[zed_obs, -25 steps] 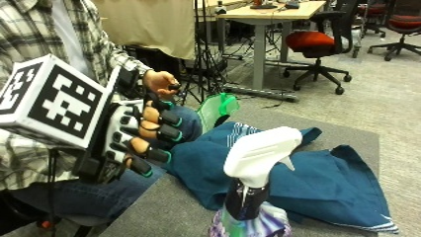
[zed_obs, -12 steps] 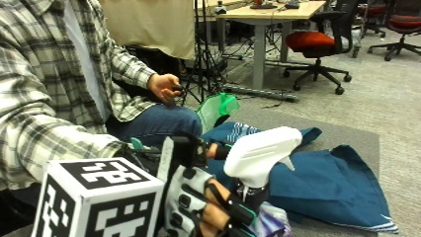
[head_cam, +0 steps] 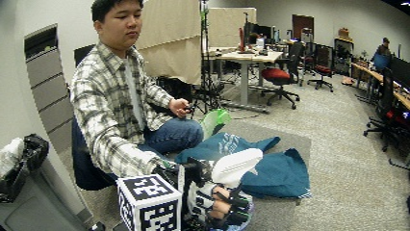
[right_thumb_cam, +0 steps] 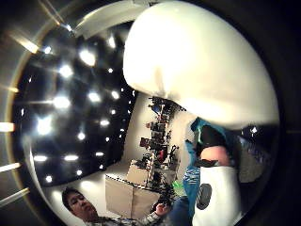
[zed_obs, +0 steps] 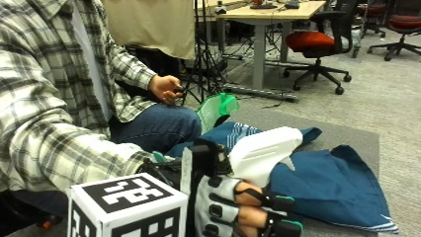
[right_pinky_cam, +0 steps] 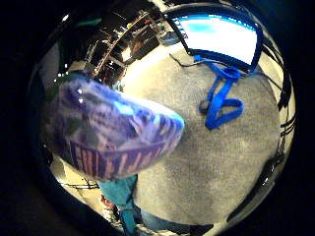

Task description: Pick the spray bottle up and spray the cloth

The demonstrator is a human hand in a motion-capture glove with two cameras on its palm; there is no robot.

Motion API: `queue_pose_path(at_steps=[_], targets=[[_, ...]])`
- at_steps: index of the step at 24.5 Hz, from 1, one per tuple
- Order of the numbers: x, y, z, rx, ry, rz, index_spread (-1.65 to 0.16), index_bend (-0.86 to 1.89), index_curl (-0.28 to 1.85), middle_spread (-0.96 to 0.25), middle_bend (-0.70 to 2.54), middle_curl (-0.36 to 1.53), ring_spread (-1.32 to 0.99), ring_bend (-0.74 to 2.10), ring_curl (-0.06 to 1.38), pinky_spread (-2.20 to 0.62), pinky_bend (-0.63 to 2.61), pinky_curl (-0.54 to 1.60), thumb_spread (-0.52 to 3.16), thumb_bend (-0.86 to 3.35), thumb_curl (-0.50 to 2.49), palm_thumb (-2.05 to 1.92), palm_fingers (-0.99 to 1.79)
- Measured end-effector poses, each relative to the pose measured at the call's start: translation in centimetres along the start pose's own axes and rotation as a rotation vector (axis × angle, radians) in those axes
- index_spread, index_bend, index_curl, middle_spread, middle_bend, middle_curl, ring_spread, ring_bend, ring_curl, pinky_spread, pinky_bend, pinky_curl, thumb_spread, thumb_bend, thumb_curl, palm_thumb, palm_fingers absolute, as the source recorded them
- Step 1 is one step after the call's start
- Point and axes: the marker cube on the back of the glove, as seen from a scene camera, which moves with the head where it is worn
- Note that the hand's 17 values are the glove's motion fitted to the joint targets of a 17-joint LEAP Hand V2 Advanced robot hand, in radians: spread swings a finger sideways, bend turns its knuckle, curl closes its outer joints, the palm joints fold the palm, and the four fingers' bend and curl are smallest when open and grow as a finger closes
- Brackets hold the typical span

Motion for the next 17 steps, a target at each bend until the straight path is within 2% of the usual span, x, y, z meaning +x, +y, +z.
queue_pose_path(at_steps=[6, 10, 17], targets=[[-0.1, -1.1, 0.5, 0.051, -0.046, -0.037, -0.28, 0.16, 0.32, -0.08, 0.16, 0.28, -0.09, 0.53, 0.34, 0.04, 0.50, 0.27, 0.93, 0.06, 0.55, 0.96, 0.79], [0.0, -1.6, 0.7, 0.079, -0.051, -0.053, -0.28, 0.15, 0.33, -0.10, 0.19, 0.30, -0.13, 0.52, 0.36, -0.01, 0.54, 0.29, 0.82, 0.05, 0.58, 1.02, 0.89], [-0.2, -2.4, 1.4, 0.151, -0.051, -0.058, -0.29, 0.18, 0.37, -0.15, 0.33, 0.38, -0.18, 0.53, 0.40, -0.08, 0.42, 0.28, 0.58, 0.01, 0.63, 1.08, 1.12]])
